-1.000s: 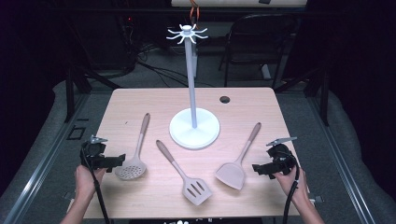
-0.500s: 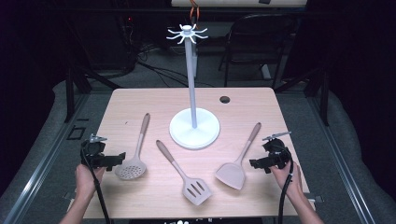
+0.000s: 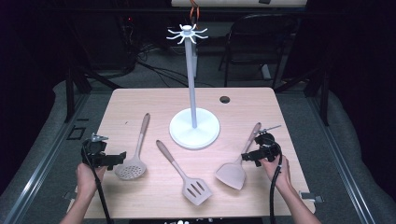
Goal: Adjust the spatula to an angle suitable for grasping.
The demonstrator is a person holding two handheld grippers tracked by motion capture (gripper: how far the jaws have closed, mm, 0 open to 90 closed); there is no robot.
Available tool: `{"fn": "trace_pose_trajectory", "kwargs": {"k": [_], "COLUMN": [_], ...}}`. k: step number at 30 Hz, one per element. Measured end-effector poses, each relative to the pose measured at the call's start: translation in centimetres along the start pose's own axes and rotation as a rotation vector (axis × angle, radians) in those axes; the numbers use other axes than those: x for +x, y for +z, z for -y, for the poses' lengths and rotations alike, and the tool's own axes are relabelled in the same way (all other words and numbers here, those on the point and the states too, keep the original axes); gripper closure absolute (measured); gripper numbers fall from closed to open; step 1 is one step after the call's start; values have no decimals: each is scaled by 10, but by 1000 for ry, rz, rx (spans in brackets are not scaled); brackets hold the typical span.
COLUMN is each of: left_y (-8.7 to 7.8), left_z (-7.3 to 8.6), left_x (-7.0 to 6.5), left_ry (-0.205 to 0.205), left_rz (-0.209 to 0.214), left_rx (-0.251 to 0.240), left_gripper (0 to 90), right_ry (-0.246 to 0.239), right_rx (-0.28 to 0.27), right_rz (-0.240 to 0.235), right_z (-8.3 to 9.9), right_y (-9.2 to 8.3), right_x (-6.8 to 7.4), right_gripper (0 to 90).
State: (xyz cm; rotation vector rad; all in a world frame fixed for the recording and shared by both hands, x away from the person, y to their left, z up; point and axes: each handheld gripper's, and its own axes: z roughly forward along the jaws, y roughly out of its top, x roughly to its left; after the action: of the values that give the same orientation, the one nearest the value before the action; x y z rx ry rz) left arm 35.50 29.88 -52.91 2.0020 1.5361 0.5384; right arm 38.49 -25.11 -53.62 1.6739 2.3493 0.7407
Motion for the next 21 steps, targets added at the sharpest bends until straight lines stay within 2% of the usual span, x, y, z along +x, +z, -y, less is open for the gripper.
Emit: {"fn": "trace_pose_trajectory", "kwargs": {"k": [4, 11, 15, 18, 21], "left_y": [0, 1, 2, 2, 2], "left_z": [1, 1, 1, 1, 1], "left_x": [1, 2, 1, 2, 2], "left_ry": [0, 6, 7, 7, 10], "left_rz": [-3, 3, 3, 3, 6], "left_rx": [4, 7, 10, 13, 13], "left_gripper": [0, 0, 0, 0, 0], "right_ry": [5, 3, 10, 5, 5], "right_rx": [28, 68, 83, 80, 82], "right_rz": [9, 54, 46, 25, 20], "right_z": [-7, -15, -15, -14, -14], "right_y": [11, 25, 28, 27, 28], "right_x": [7, 15, 15, 16, 17], "right_gripper": [140, 217, 274, 361, 381]}}
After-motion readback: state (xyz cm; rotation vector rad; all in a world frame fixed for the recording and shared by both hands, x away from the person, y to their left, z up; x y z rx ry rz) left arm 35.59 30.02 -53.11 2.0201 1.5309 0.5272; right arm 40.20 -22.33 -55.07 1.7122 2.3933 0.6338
